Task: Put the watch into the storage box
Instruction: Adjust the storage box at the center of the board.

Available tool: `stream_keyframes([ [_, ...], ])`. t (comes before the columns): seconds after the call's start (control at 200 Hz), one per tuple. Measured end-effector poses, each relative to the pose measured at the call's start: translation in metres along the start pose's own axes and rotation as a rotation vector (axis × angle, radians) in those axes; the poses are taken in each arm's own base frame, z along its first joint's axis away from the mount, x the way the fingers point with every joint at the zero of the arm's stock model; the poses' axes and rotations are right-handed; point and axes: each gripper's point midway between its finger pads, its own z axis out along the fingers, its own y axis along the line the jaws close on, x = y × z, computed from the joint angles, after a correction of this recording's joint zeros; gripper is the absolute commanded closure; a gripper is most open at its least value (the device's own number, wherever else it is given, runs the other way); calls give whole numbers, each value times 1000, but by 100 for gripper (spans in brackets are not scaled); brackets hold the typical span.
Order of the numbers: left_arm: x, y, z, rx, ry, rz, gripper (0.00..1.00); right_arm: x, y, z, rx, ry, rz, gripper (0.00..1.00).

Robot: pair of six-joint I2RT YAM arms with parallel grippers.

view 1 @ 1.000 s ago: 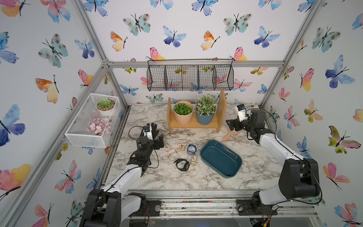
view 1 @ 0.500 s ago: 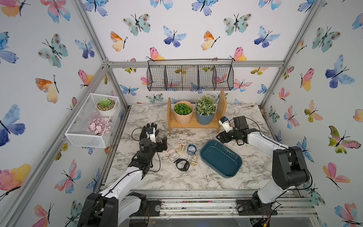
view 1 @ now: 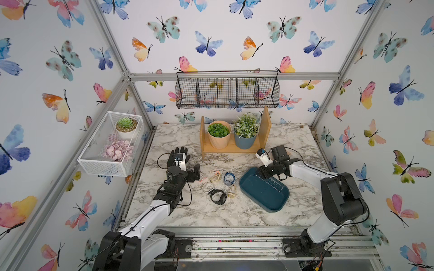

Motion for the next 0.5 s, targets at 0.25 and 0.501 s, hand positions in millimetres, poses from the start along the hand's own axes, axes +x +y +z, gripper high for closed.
stream_keyframes([
  [0.25, 0, -1, 0, 2, 0, -3, 1, 7, -2, -3, 28, -1, 55, 78],
  [0.501, 1, -1, 0, 3, 2, -3, 2, 10, -2, -12, 54, -33, 137, 98],
])
